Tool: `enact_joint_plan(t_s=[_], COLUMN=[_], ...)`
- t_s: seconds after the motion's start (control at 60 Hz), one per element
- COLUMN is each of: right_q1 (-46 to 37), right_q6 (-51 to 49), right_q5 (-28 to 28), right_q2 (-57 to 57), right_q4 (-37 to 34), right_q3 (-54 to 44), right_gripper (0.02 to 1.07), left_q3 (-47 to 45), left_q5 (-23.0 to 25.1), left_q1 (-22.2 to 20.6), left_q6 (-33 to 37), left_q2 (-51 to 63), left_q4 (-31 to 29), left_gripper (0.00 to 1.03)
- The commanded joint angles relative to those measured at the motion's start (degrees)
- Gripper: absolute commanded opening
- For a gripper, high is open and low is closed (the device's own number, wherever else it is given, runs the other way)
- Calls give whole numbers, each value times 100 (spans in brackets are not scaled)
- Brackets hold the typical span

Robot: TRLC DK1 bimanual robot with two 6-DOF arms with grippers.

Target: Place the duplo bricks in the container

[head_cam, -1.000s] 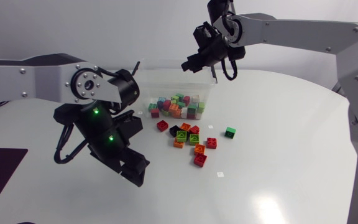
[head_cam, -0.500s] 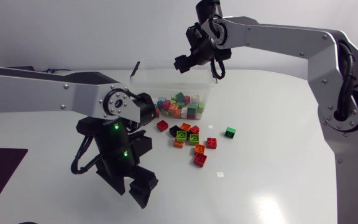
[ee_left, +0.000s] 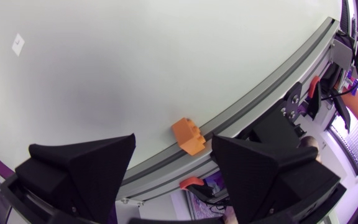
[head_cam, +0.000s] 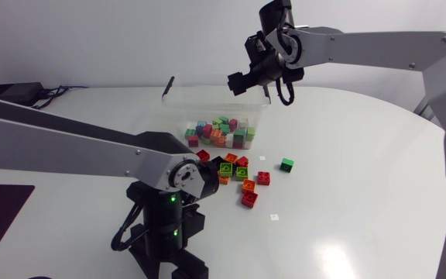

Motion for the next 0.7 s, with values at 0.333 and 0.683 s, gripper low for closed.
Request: enact_joint_plan(t_s=[0.333,0.683], right_q1=[-291,-528], right_q6=[89,10], right_q5=[39,-31], right_q2=[-1081,-1802], right_q4=[316,589], right_q3=[-1201,-2062], right_gripper=[102,102], left_q3=[-234,-304], left_q5=[315,455], left_q1=[-169,-388], left_q6=[-197,-197], left_q2=[571,826], left_q4=[-92,-110], left_gripper=[81,72])
